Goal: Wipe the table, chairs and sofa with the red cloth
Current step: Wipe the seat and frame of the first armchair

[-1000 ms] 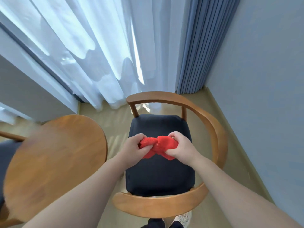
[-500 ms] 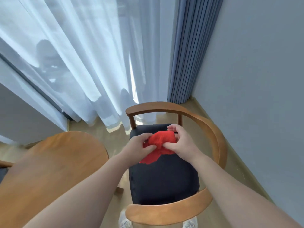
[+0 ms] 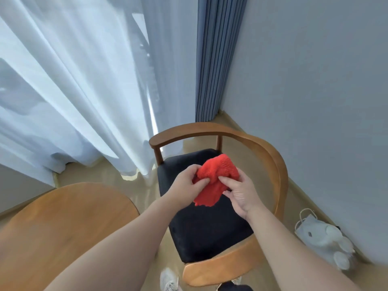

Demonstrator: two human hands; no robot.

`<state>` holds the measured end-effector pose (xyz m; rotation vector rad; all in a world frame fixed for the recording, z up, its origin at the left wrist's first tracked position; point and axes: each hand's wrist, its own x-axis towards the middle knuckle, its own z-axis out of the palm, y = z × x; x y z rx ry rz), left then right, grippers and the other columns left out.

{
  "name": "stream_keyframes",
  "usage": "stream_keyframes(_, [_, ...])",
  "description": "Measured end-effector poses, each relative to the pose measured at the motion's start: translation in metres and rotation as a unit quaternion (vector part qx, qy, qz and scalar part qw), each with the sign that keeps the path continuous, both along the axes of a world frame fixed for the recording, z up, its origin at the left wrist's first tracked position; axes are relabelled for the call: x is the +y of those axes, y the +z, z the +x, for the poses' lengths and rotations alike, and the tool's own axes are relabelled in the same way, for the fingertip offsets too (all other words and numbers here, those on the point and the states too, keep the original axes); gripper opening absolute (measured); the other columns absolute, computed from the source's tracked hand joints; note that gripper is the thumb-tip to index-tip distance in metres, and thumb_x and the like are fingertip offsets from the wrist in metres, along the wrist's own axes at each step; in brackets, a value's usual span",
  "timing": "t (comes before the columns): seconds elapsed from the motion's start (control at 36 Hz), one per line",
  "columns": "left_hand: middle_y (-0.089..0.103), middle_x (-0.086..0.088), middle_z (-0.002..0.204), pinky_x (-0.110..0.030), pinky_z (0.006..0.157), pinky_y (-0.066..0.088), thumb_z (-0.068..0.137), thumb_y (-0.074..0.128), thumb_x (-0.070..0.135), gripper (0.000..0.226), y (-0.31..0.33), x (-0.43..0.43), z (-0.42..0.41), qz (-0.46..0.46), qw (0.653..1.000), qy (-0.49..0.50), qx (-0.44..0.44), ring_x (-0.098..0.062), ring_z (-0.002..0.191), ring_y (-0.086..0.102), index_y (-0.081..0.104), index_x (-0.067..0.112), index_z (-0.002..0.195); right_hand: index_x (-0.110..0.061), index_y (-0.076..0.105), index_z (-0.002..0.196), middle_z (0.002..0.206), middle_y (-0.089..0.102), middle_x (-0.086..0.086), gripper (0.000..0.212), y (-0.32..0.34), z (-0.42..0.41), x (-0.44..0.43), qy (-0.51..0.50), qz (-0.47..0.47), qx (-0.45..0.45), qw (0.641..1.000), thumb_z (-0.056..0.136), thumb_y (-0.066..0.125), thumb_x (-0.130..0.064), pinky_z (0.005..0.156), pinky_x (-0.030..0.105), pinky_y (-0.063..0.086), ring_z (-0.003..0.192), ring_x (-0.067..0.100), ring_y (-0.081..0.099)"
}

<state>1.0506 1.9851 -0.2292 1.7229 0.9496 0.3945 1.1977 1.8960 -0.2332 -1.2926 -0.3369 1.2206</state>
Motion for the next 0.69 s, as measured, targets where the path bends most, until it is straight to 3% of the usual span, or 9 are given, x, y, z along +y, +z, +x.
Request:
stream_keyframes(0.11, [0.064, 0.011, 0.093, -0.025, 0.076, 0.054, 0.089, 0.063, 0.030, 0.014, -0.006, 0.010, 0.022, -0.011, 1.000, -0.002, 0.017, -0.005, 0.088, 0.061, 0.057, 0.034, 0.101, -0.013, 0.062, 0.119, 0.113, 0.068, 0.012, 0.036, -0.006, 0.013, 0.012, -0.015, 0.003, 0.037, 0.999, 0.085, 0.066, -0.001, 0.084, 0.041, 0.054, 0.104, 0.026, 0.066])
stream_keyframes(0.28, [0.065, 0.009, 0.086, -0.029, 0.073, 0.055, 0.087, 0.066, 0.031, 0.015, -0.014, 0.035, 0.051, 0.001, 0.997, -0.005, 0.080, -0.007, 0.082, 0.061, 0.062, 0.026, 0.100, -0.009, 0.063, 0.116, 0.109, 0.070, 0.012, 0.038, -0.018, 0.045, 0.038, 0.007, -0.004, 0.032, 0.999, 0.081, 0.069, 0.003, 0.086, 0.036, 0.054, 0.102, 0.024, 0.067])
stream_keyframes(0.42, [0.060, 0.014, 0.095, -0.020, 0.073, 0.045, 0.087, 0.064, 0.035, 0.025, -0.035, 0.062, 0.062, 0.046, 0.984, -0.006, 0.173, -0.002, 0.083, 0.057, 0.056, 0.029, 0.110, -0.017, 0.068, 0.101, 0.098, 0.073, 0.006, 0.026, -0.040, 0.071, 0.067, -0.008, -0.043, -0.060, 0.997, 0.080, 0.074, -0.002, 0.084, 0.036, 0.055, 0.096, 0.023, 0.069])
stream_keyframes(0.56, [0.059, 0.010, 0.108, -0.030, 0.083, 0.049, 0.092, 0.053, 0.033, 0.027, -0.078, 0.113, 0.052, 0.117, 0.953, 0.047, 0.274, -0.010, 0.092, 0.057, 0.052, 0.028, 0.119, -0.032, 0.066, 0.097, 0.097, 0.071, -0.002, 0.026, -0.084, 0.089, 0.101, -0.039, -0.080, -0.166, 0.982, 0.082, 0.073, -0.013, 0.087, 0.044, 0.055, 0.093, 0.019, 0.068])
stream_keyframes(0.69, [0.052, 0.005, 0.129, -0.037, 0.090, 0.045, 0.093, 0.047, 0.029, 0.035, -0.130, 0.187, 0.042, 0.195, 0.916, 0.054, 0.346, -0.020, 0.111, 0.052, 0.049, 0.024, 0.129, -0.036, 0.063, 0.104, 0.094, 0.071, -0.006, 0.025, -0.153, 0.093, 0.141, -0.058, -0.107, -0.255, 0.959, 0.080, 0.065, -0.030, 0.085, 0.045, 0.056, 0.090, 0.016, 0.068])
